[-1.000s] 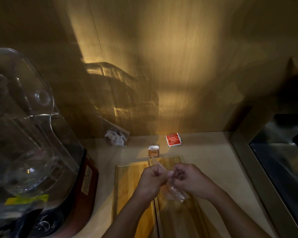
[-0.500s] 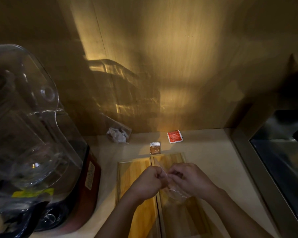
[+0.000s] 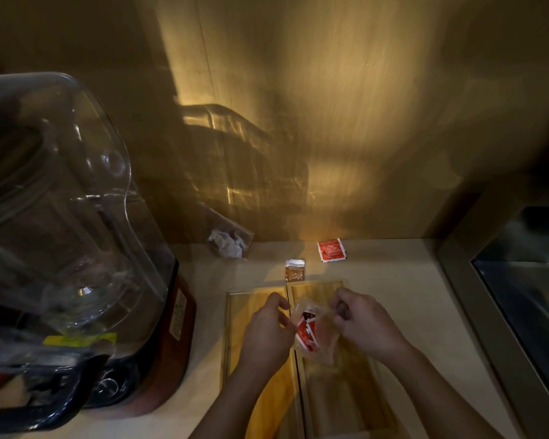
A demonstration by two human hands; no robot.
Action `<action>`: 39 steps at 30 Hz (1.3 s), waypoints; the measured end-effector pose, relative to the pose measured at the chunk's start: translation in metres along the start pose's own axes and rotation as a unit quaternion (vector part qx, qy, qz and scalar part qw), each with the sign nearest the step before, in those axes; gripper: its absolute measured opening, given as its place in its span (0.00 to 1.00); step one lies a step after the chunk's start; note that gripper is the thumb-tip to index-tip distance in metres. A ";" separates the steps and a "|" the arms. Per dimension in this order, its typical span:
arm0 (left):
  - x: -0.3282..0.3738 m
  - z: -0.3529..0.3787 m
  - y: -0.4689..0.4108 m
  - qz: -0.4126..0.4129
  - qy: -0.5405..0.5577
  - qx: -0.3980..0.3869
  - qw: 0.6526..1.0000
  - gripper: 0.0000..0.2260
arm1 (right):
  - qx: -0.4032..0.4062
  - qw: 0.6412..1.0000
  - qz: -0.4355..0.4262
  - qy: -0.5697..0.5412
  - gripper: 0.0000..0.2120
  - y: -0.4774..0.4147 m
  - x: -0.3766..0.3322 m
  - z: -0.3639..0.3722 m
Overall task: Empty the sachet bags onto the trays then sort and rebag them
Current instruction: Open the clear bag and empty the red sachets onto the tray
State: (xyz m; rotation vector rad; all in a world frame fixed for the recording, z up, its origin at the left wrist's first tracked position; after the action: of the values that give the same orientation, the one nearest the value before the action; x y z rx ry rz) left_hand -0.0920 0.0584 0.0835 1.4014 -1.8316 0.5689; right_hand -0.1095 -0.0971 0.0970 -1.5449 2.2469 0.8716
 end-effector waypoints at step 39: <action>0.054 -0.009 0.017 0.272 -0.128 -0.077 0.951 0.07 | 0.037 0.999 0.011 -0.016 0.13 0.010 0.017 -0.070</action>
State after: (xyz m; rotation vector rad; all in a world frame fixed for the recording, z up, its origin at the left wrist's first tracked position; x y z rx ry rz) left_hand -0.1118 0.0361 0.1327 0.8873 -2.4381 0.5118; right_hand -0.1177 -0.1508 0.1450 -1.4664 2.2505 0.8042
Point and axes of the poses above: each hand's wrist, its own y-axis away from the middle knuckle, its own z-axis out of the palm, x = y × z, the point moved 9 cm from there along -y, towards the middle knuckle, and after that the axes turned 13 degrees about z, right-handed, at the moved point
